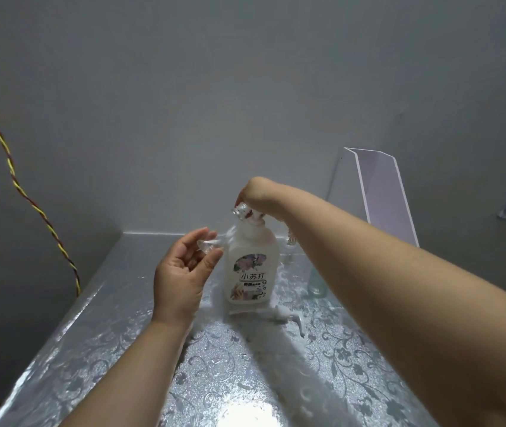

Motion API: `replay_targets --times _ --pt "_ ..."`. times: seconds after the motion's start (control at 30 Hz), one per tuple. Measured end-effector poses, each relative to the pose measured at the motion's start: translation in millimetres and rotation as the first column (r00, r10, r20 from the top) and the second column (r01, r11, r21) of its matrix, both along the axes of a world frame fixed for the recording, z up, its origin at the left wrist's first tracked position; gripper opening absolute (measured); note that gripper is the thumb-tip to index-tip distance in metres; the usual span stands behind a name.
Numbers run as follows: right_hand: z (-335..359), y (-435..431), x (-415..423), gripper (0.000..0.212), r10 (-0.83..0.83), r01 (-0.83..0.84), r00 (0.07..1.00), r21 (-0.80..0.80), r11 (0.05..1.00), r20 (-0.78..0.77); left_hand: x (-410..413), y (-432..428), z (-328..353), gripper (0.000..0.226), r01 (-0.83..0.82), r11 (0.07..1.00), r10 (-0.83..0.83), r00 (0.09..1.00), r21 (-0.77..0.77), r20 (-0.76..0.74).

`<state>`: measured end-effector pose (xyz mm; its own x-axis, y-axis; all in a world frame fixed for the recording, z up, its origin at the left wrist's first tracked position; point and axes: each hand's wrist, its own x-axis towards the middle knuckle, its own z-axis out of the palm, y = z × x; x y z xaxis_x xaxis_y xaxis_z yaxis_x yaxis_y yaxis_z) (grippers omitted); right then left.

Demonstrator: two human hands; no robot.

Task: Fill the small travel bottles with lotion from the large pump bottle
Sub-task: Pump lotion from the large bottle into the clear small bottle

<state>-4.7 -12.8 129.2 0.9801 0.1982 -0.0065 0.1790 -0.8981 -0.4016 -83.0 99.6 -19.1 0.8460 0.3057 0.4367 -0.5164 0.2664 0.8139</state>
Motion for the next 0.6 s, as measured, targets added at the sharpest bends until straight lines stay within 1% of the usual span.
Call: replay_targets --times 0.1,0.2,0.3,0.33,0.43,0.53,0.6 --pt "-6.5 -1.4 6.7 0.036 0.017 -0.02 1.0 -0.129 0.991 -0.026 0.6 0.5 -0.9 0.039 -0.002 1.0 0.002 1.0 -0.002 -0.003" --pt "-8.6 -2.0 6.1 0.039 -0.017 0.015 1.0 -0.128 0.992 -0.017 1.2 1.3 -2.0 0.04 0.0 1.0 0.0 1.0 -0.006 -0.006" --pt "-8.8 -4.1 6.2 0.04 0.02 -0.018 1.0 -0.175 0.984 0.012 1.0 1.3 -1.4 0.039 0.007 1.0 -0.007 1.0 -0.006 -0.005" --pt "-6.9 -4.3 3.9 0.038 0.028 -0.027 1.0 -0.17 0.985 0.007 0.8 1.2 -1.0 0.039 0.007 1.0 -0.007 1.0 -0.007 -0.004" --pt "1.7 -3.3 -0.3 0.036 0.012 -0.011 1.0 -0.06 0.998 0.019 -0.9 -0.1 2.2 0.039 0.009 1.0 -0.009 1.0 -0.003 0.002" --pt "8.1 -1.8 0.0 0.036 0.015 -0.013 0.999 -0.039 0.999 0.034 -2.2 -0.8 3.7 0.04 0.007 1.0 -0.007 1.0 0.004 0.006" --pt "6.5 -0.3 2.3 0.033 0.013 -0.014 1.0 -0.07 0.997 -0.018 -2.0 -0.4 2.9 0.041 0.0 1.0 0.0 1.0 0.007 -0.004"
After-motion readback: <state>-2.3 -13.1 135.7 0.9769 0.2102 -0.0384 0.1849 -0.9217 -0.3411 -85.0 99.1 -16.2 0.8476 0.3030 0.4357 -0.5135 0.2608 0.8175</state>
